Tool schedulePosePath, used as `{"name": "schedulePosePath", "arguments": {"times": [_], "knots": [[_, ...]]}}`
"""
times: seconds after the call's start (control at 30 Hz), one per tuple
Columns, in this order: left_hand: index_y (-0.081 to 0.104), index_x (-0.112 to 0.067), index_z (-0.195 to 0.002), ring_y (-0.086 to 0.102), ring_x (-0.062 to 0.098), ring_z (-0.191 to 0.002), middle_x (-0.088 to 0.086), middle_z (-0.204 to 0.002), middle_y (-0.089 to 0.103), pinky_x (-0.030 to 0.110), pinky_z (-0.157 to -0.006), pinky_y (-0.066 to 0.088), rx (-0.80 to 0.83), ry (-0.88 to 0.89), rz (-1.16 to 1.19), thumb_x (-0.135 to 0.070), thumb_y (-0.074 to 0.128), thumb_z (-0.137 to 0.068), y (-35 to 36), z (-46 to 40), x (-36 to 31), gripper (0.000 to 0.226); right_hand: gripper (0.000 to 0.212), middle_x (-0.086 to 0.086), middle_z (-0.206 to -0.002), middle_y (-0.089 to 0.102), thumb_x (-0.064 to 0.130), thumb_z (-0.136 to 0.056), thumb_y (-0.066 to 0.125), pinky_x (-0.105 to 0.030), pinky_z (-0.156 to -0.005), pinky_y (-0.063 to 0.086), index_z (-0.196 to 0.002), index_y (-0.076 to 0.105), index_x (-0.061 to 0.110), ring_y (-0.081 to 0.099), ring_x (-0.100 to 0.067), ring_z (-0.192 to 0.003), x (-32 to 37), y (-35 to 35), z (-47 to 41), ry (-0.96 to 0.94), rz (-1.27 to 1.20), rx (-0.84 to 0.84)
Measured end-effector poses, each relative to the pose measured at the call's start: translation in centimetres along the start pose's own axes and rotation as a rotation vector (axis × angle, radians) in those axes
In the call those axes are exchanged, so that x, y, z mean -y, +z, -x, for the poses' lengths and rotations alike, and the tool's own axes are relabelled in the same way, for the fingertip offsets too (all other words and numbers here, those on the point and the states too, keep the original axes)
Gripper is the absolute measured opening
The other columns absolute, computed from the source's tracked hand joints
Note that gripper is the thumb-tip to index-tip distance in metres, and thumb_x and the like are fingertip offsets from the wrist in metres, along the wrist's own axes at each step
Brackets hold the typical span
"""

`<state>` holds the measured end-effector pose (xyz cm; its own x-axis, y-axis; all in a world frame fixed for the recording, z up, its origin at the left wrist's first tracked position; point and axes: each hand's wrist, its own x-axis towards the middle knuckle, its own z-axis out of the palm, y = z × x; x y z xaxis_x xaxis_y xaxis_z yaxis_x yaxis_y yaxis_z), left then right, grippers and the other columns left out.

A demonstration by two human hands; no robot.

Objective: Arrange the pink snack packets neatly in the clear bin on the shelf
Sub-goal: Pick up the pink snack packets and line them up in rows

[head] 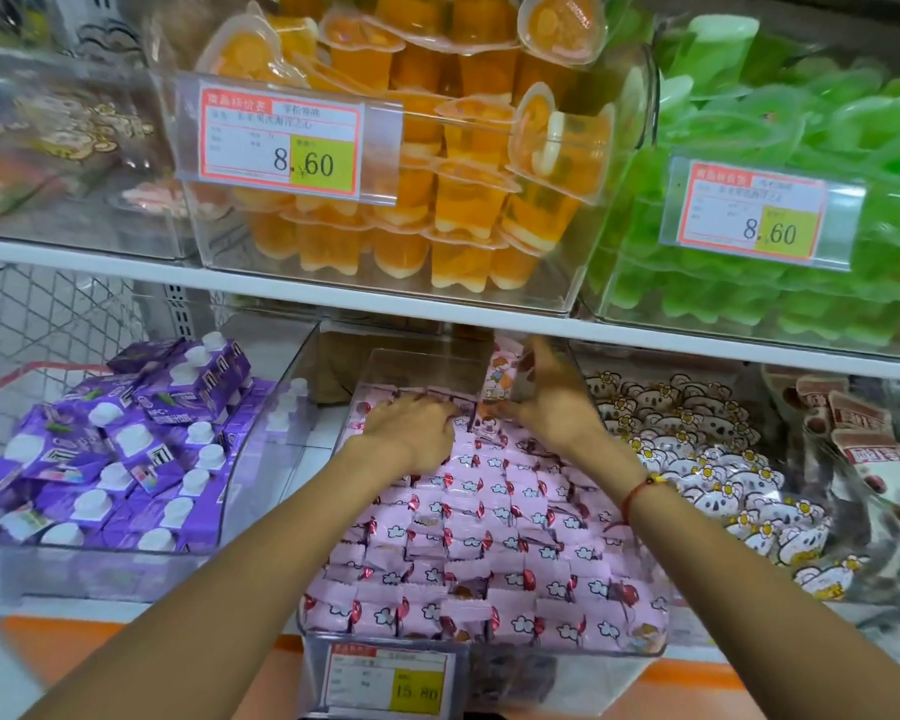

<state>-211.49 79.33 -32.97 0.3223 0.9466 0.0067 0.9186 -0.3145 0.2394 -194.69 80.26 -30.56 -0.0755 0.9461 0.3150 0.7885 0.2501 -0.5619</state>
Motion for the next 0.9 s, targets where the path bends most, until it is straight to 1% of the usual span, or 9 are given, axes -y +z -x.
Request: {"name": "schedulePosePath", "arguments": {"times": [0.07, 0.27, 0.37, 0.43, 0.57, 0.67, 0.73, 0.83, 0.9], "knots": [[0.042, -0.030, -0.140, 0.041, 0.028, -0.129, 0.005, -0.144, 0.044, 0.041, -0.102, 0.034, 0.005, -0.005, 0.025, -0.027, 0.031, -0.100, 0.0, -0.1, 0.1, 0.041, 0.066, -0.002, -0.101, 0.060, 0.022, -0.064, 0.086, -0.036, -0.077, 0.054, -0.117, 0.046, 0.017, 0.061, -0.023, -0.088, -0.2, -0.8, 0.2, -0.044, 0.073, 0.017], [0.046, -0.025, -0.135, 0.052, 0.029, -0.112, 0.009, -0.131, 0.054, 0.036, -0.085, 0.043, -0.016, -0.001, 0.129, -0.021, 0.037, -0.098, 0.0, -0.1, 0.1, 0.038, 0.044, 0.002, -0.082, 0.057, 0.015, -0.074, 0.078, -0.034, -0.060, 0.051, -0.097, 0.041, 0.021, 0.059, -0.020, -0.069, -0.1, 0.3, 0.5, -0.196, 0.230, -0.068], [0.046, -0.019, -0.130, 0.055, 0.029, -0.099, 0.012, -0.115, 0.058, 0.035, -0.076, 0.047, -0.134, 0.007, 0.162, -0.016, 0.046, -0.095, 0.0, 0.4, 0.2, 0.035, 0.024, -0.005, -0.092, 0.063, 0.017, -0.084, 0.067, -0.040, -0.072, 0.055, -0.099, 0.048, 0.022, 0.062, -0.027, -0.082, -0.8, 1.6, 0.7, -0.092, 0.311, 0.132], [0.044, -0.020, -0.135, 0.055, 0.030, -0.104, 0.012, -0.116, 0.058, 0.034, -0.075, 0.046, -0.188, 0.052, 0.170, -0.011, 0.046, -0.094, -0.1, 0.5, 0.3, 0.042, 0.021, -0.008, -0.106, 0.065, 0.021, -0.091, 0.056, -0.039, -0.083, 0.053, -0.112, 0.058, 0.020, 0.062, -0.027, -0.094, -1.1, 1.9, 0.9, -0.032, 0.332, 0.258], [0.045, -0.024, -0.137, 0.048, 0.028, -0.118, 0.007, -0.133, 0.053, 0.037, -0.088, 0.044, -0.126, 0.164, 0.126, -0.013, 0.042, -0.097, 0.1, 0.0, -0.2, 0.042, 0.031, -0.007, -0.111, 0.060, 0.017, -0.096, 0.043, -0.030, -0.081, 0.048, -0.124, 0.057, 0.016, 0.059, -0.024, -0.094, -0.5, 0.2, 1.2, -0.046, 0.334, 0.388], [0.046, -0.025, -0.137, 0.046, 0.027, -0.120, 0.007, -0.135, 0.053, 0.036, -0.093, 0.040, -0.093, 0.168, 0.032, -0.021, 0.037, -0.098, 0.6, -0.5, -0.3, 0.040, 0.027, -0.007, -0.093, 0.060, 0.014, -0.094, 0.043, -0.028, -0.070, 0.046, -0.115, 0.060, 0.013, 0.059, -0.024, -0.082, -0.3, -1.6, 2.7, -0.115, 0.400, 0.294], [0.047, -0.028, -0.136, 0.039, 0.026, -0.128, 0.003, -0.140, 0.048, 0.038, -0.099, 0.037, -0.073, 0.171, -0.053, -0.026, 0.035, -0.099, 0.7, -0.8, -0.2, 0.039, 0.028, -0.005, -0.093, 0.058, 0.015, -0.094, 0.045, -0.025, -0.065, 0.041, -0.116, 0.061, 0.017, 0.056, -0.023, -0.082, -0.2, -2.6, 4.9, -0.206, 0.434, 0.221], [0.048, -0.031, -0.136, 0.031, 0.025, -0.134, 0.000, -0.145, 0.042, 0.041, -0.105, 0.031, -0.007, 0.174, -0.125, -0.029, 0.034, -0.099, 0.3, -1.0, -0.4, 0.039, 0.028, -0.001, -0.114, 0.059, 0.025, -0.095, 0.045, -0.029, -0.080, 0.040, -0.118, 0.061, 0.023, 0.053, -0.021, -0.103, -0.7, -3.5, 8.5, -0.280, 0.521, 0.172], [0.053, -0.029, -0.132, 0.034, 0.025, -0.131, 0.002, -0.142, 0.045, 0.041, -0.104, 0.030, 0.006, 0.145, -0.143, -0.028, 0.036, -0.098, -0.1, -1.1, -0.9, 0.038, 0.030, 0.002, -0.116, 0.060, 0.031, -0.097, 0.041, -0.030, -0.083, 0.040, -0.120, 0.059, 0.026, 0.052, -0.019, -0.105, -1.1, -3.6, 10.3, -0.277, 0.548, 0.162]]}}
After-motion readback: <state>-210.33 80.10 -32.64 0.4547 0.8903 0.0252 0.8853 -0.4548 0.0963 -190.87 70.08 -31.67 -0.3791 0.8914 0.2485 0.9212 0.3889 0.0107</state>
